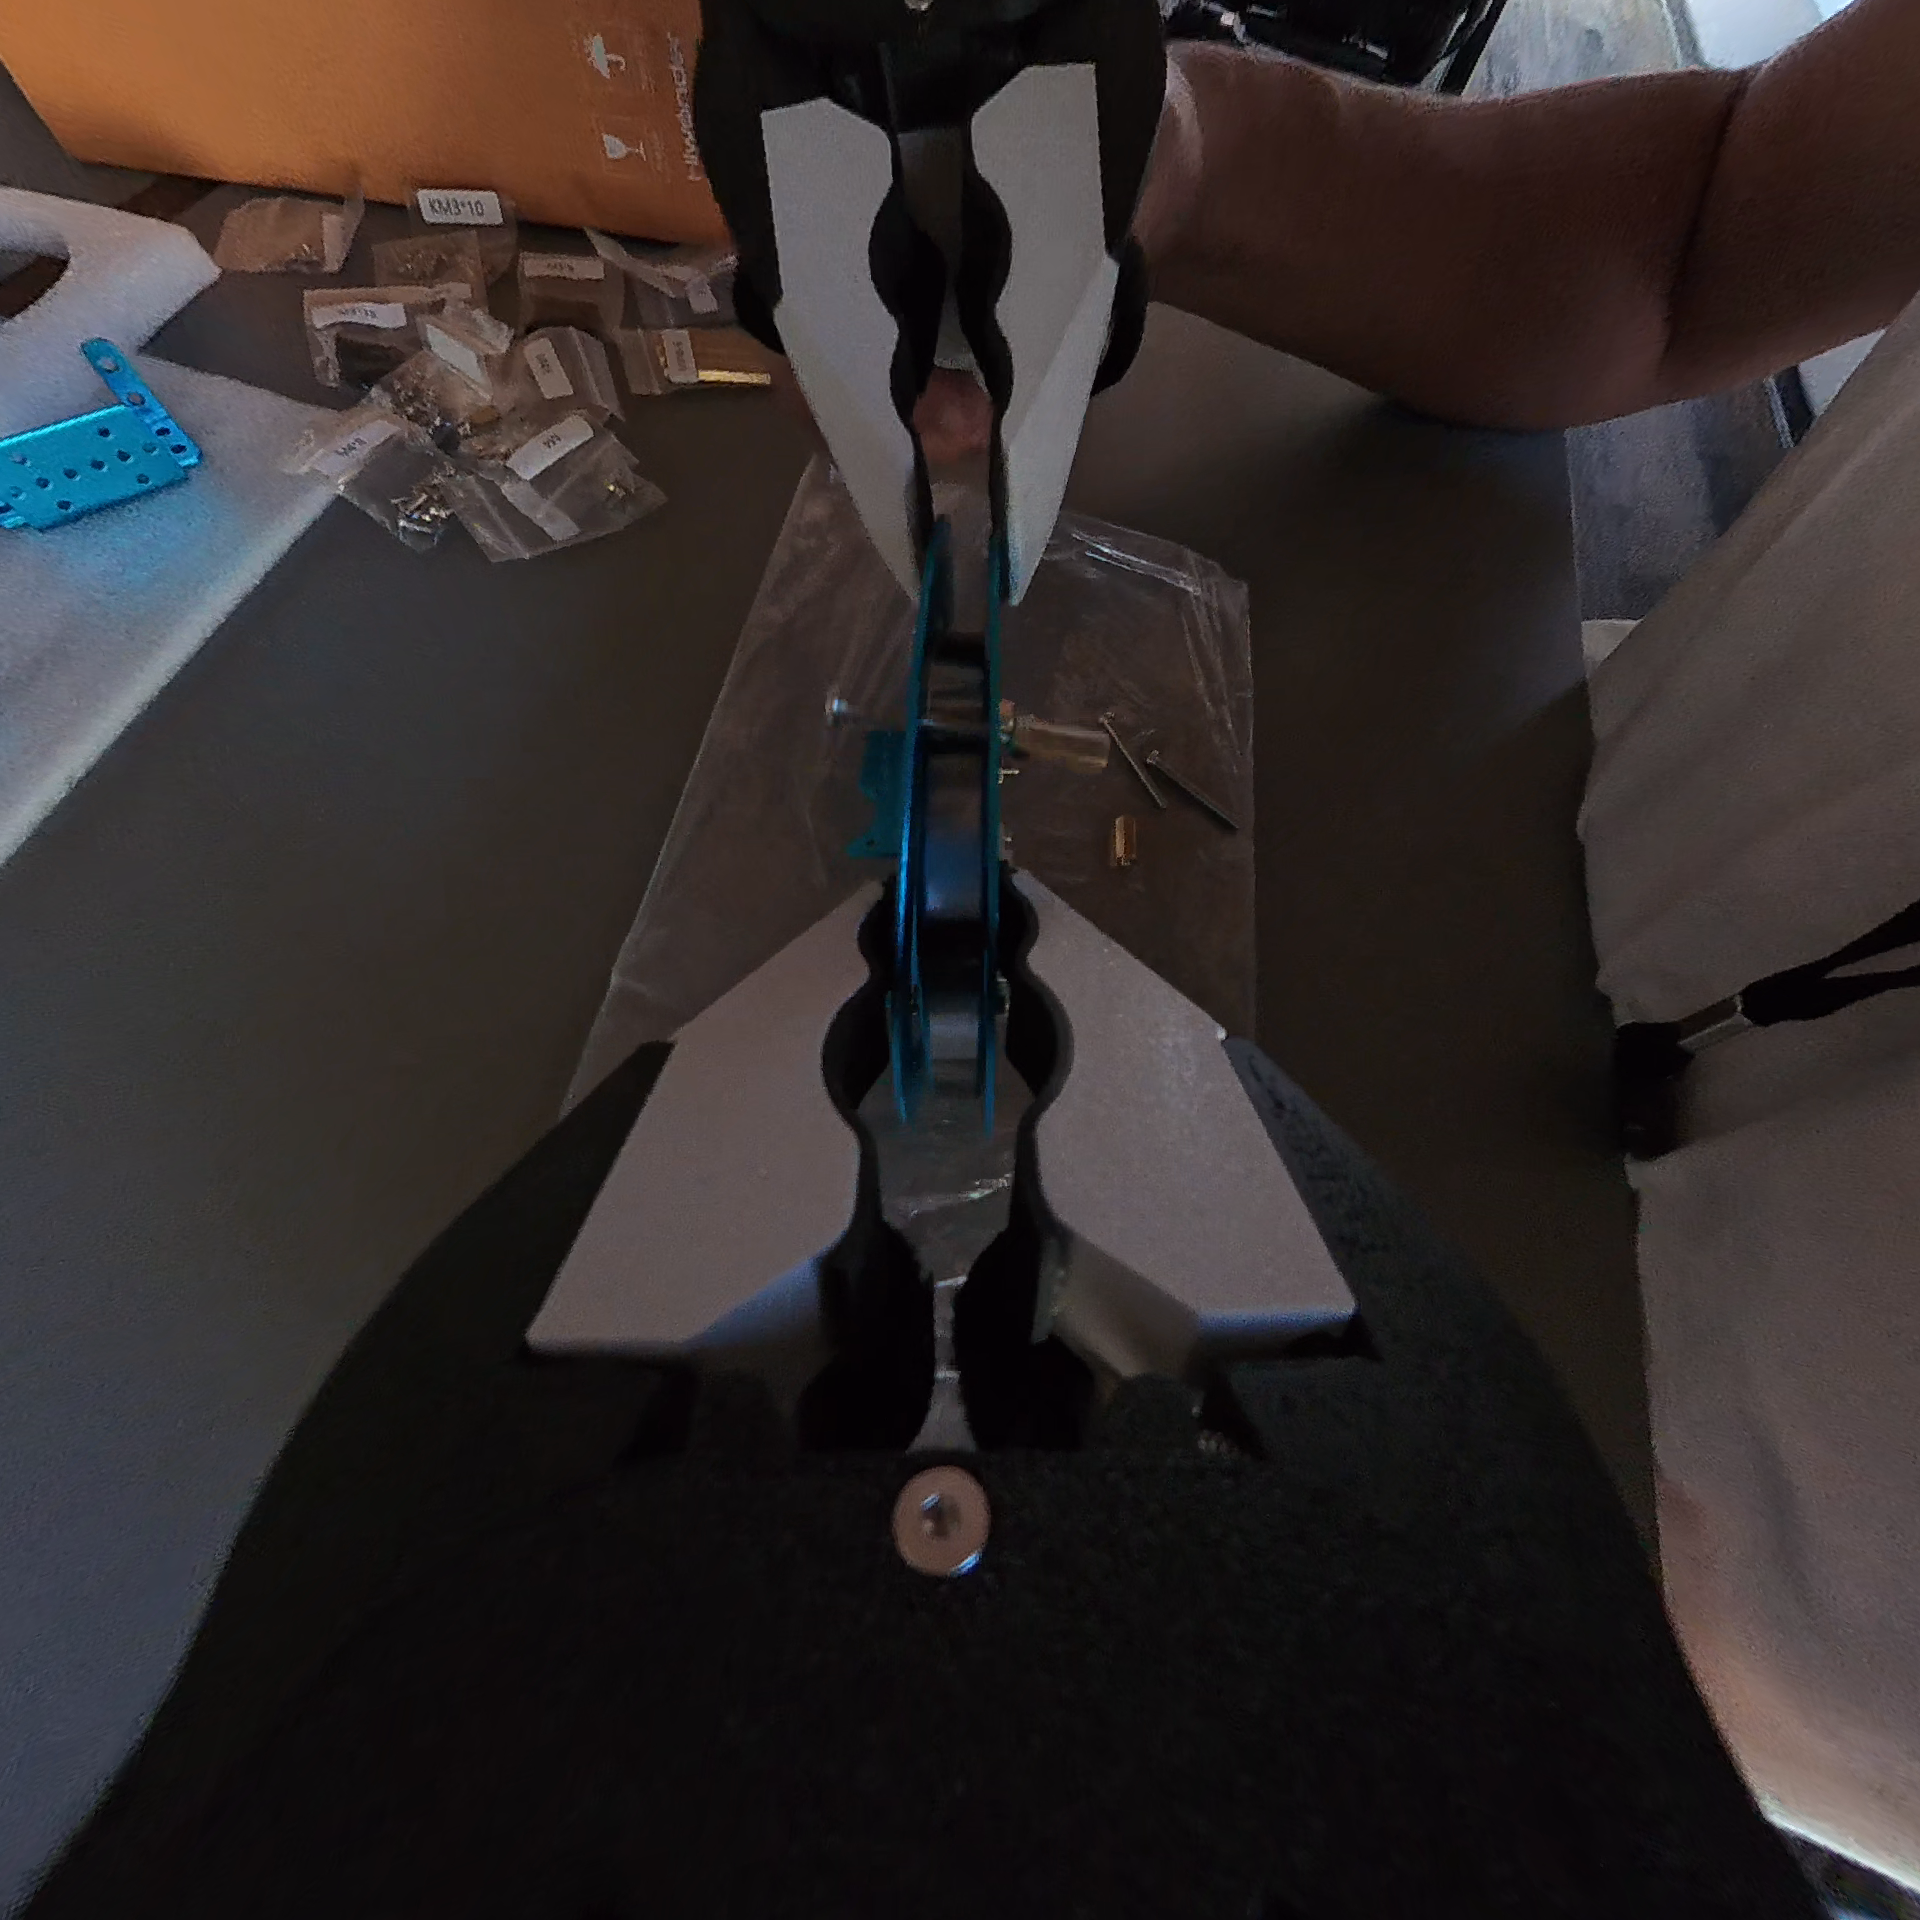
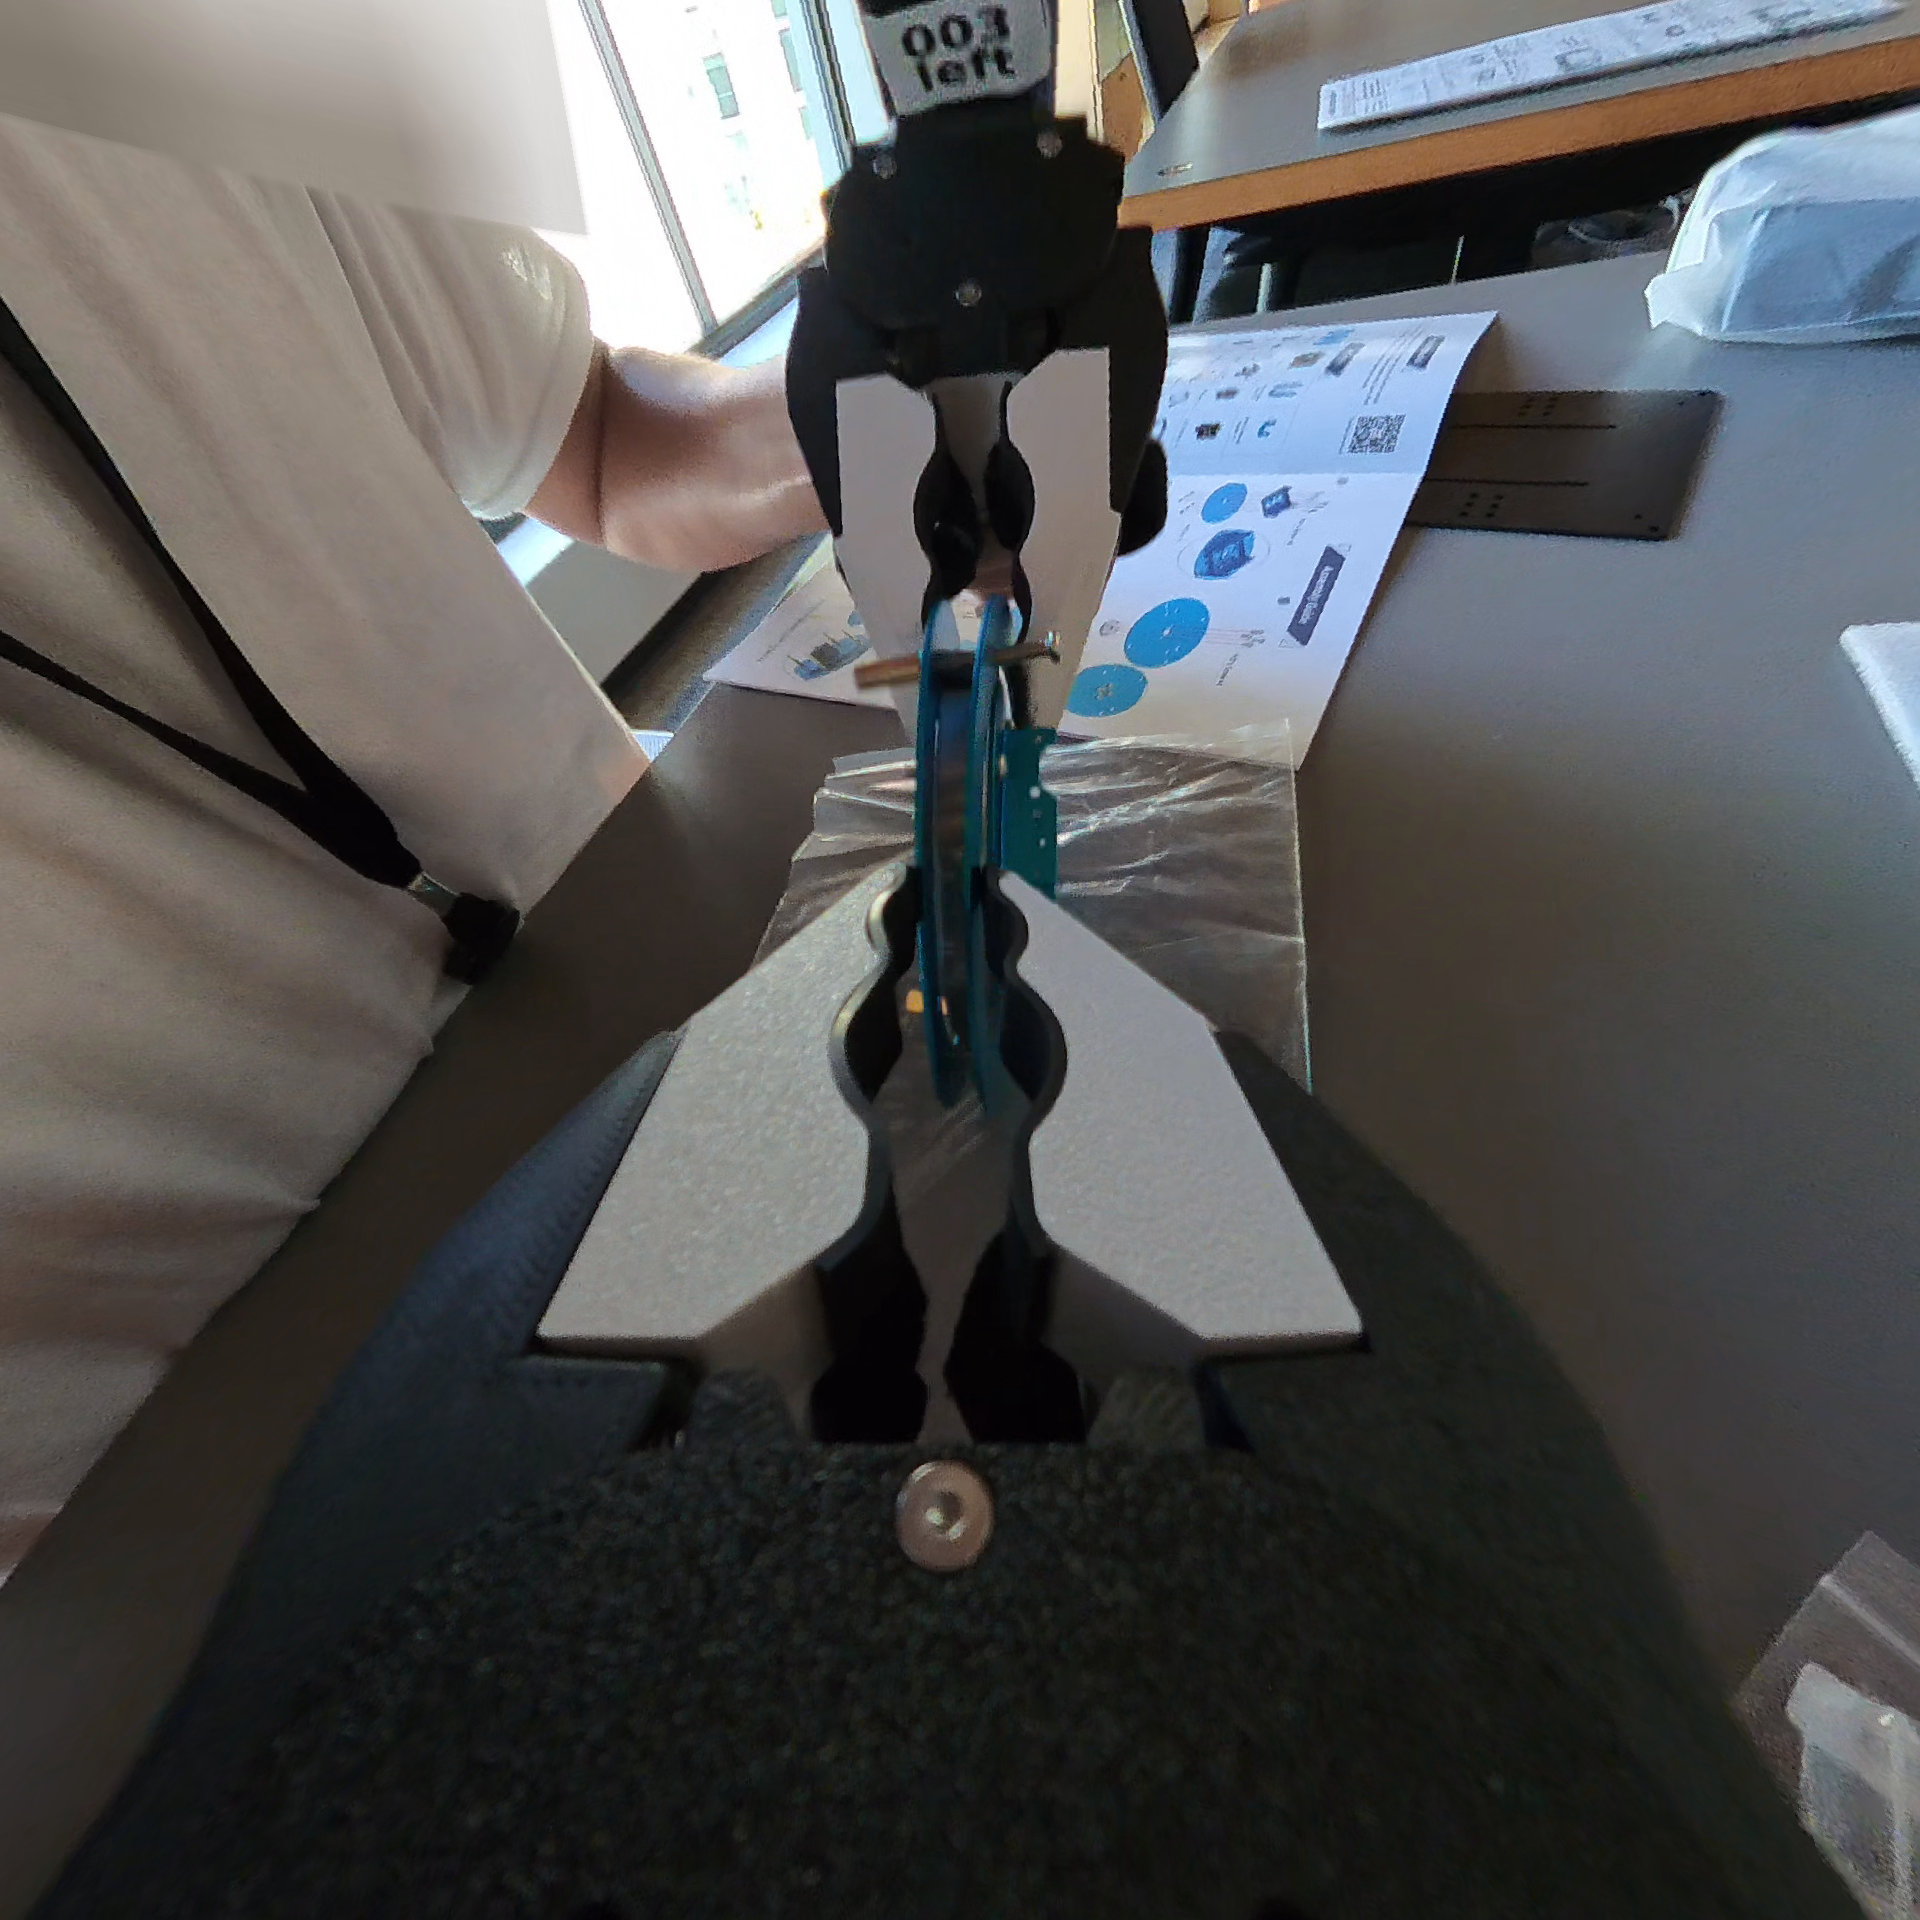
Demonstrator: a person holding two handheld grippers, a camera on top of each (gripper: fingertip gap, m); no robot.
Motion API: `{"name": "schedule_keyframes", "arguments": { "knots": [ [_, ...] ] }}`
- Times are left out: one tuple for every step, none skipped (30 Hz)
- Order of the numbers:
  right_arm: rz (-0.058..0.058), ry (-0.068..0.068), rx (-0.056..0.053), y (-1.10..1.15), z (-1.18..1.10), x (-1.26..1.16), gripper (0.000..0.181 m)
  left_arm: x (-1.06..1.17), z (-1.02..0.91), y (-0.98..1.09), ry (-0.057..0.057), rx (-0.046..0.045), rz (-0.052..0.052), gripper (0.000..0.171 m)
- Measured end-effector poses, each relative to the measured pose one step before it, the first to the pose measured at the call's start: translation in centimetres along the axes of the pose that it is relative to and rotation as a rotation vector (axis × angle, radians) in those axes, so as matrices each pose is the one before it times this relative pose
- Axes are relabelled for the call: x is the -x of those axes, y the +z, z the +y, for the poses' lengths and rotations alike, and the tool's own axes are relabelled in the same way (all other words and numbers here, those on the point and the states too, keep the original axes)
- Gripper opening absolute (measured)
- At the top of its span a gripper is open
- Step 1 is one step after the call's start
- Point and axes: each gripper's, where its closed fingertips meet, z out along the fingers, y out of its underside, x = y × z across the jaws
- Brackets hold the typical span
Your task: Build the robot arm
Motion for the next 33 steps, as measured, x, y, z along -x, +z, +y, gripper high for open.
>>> {"name": "schedule_keyframes", "arguments": {
  "knots": [
    [0.0064,0.0063,0.0233,0.045,0.438,-0.179,0.011,0.058,0.068,-0.073,-0.0028,-0.00853,0.0005,0.016],
    [0.0011,0.0027,0.0115,0.071,0.249,-0.031,0.014,0.002,0.058,-0.052,-0.0019,-0.00556,0.0002,0.016],
    [-0.0013,-0.0008,-0.0078,0.101,-0.076,0.087,0.023,-0.023,0.041,-0.038,0.0006,-0.00239,-0.0007,0.016],
    [0.0042,0.0,-0.0097,0.155,-0.118,0.057,0.031,-0.043,0.037,-0.038,0.0048,0.00002,-0.001,0.017],
    [0.0117,-0.0015,0.0044,0.217,0.113,-0.082,0.037,-0.058,0.035,-0.035,0.0074,0.00083,-0.0007,0.016],
    [0.0151,-0.0044,0.0117,0.276,0.253,-0.131,0.042,-0.044,0.026,-0.021,0.0045,0.00021,-0.0006,0.016],
    [0.0036,-0.0033,0.0051,0.325,0.175,0.032,0.043,-0.007,0.014,-0.018,0.0002,-0.00093,0.0002,0.016],
    [0.0,0.0011,0.0057,0.352,0.128,0.073,0.042,0.009,0.024,-0.021,0.0003,-0.00201,0.0018,0.016],
    [0.0106,-0.0017,0.0053,0.284,0.037,-0.095,0.038,0.009,0.032,-0.03,-0.0001,-0.00272,0.0022,0.016],
    [0.0134,-0.0066,-0.0014,0.195,-0.109,-0.138,0.035,0.015,0.044,-0.041,-0.0008,-0.00208,0.0019,0.016],
    [0.0057,-0.007,-0.0061,0.095,-0.2,-0.048,0.031,-0.005,0.061,-0.051,-0.002,-0.00025,0.0002,0.016],
    [0.0105,-0.0005,-0.0036,-0.001,-0.191,-0.139,0.024,0.01,0.067,-0.059,-0.0019,0.0021,-0.0016,0.017],
    [0.0128,0.0011,0.0016,-0.03,-0.062,-0.2,0.022,0.027,0.057,-0.048,-0.0008,0.00261,-0.0038,0.017],
    [0.0055,0.0013,0.0038,-0.072,0.035,-0.084,0.021,0.016,0.044,-0.046,-0.0029,0.00201,-0.001,0.017],
    [-0.0025,0.0019,0.0017,-0.112,0.04,0.033,0.021,0.011,0.033,-0.02,-0.0035,0.00155,0.0006,0.016],
    [0.003,0.0007,0.0035,-0.183,0.093,-0.032,0.02,0.023,0.009,-0.006,-0.0005,0.00076,-0.0009,0.017],
    [0.0105,-0.0031,0.0024,-0.26,0.1,-0.108,0.021,0.007,0.015,-0.018,-0.0006,0.00178,0.0001,0.017],
    [0.0073,-0.0041,-0.0021,-0.321,0.06,-0.039,0.021,-0.003,0.013,-0.004,0.0003,0.00236,0.0008,0.017],
    [0.0118,0.0017,-0.0043,-0.38,0.032,-0.092,0.021,0.021,0.032,-0.025,0.0014,0.00179,-0.0008,0.017],
    [0.0104,0.0052,-0.0055,-0.335,0.029,-0.07,0.021,0.02,0.042,-0.026,-0.0005,0.00175,-0.0001,0.017],
    [0.0007,0.0082,-0.0021,-0.181,0.093,0.039,0.02,0.001,0.05,-0.033,-0.0001,0.00092,0.0011,0.017],
    [-0.0097,0.0092,0.0043,-0.007,0.158,0.197,0.016,-0.006,0.065,-0.041,0.0017,0.00041,0.0011,0.017],
    [-0.0087,0.0056,0.0045,0.104,0.138,0.161,0.013,0.021,0.085,-0.053,0.0009,0.00193,-0.0002,0.017],
    [0.0022,0.0018,0.0028,0.169,0.091,-0.029,0.012,0.045,0.115,-0.08,0.0005,0.00323,-0.0026,0.017],
    [-0.0037,0.0016,-0.003,0.149,-0.016,0.021,0.009,0.037,0.14,-0.107,0.0004,0.00384,-0.0031,0.017],
    [-0.0045,0.0051,-0.0101,0.136,-0.163,0.022,0.008,0.01,0.165,-0.105,-0.0009,0.0042,-0.0011,0.017],
    [-0.0043,-0.0007,-0.0074,0.123,-0.145,-0.002,0.008,-0.011,0.154,-0.109,-0.0023,0.00243,-0.0018,0.017],
    [-0.0032,-0.0011,-0.0041,0.113,-0.121,-0.008,0.008,-0.022,0.13,-0.098,-0.0029,0.00023,-0.0027,0.017],
    [-0.0043,-0.0025,-0.0015,0.112,-0.098,0.021,0.007,-0.034,0.127,-0.095,-0.0021,-0.00009,-0.0025,0.017],
    [-0.0038,-0.0032,-0.0019,0.105,-0.108,0.016,0.007,-0.036,0.147,-0.083,-0.0001,0.00247,-0.0029,0.017],
    [-0.0026,0.0006,-0.0039,0.122,-0.13,0.01,0.007,-0.028,0.173,-0.088,0.0011,0.00488,-0.0028,0.017],
    [-0.0061,0.0014,-0.0059,0.123,-0.133,0.052,0.007,-0.051,0.163,-0.092,0.0013,0.00477,-0.0012,0.017],
    [-0.0085,0.0053,-0.0065,0.128,-0.122,0.058,0.006,-0.041,0.175,-0.081,0.0019,0.00567,-0.0005,0.017]
  ]
}}
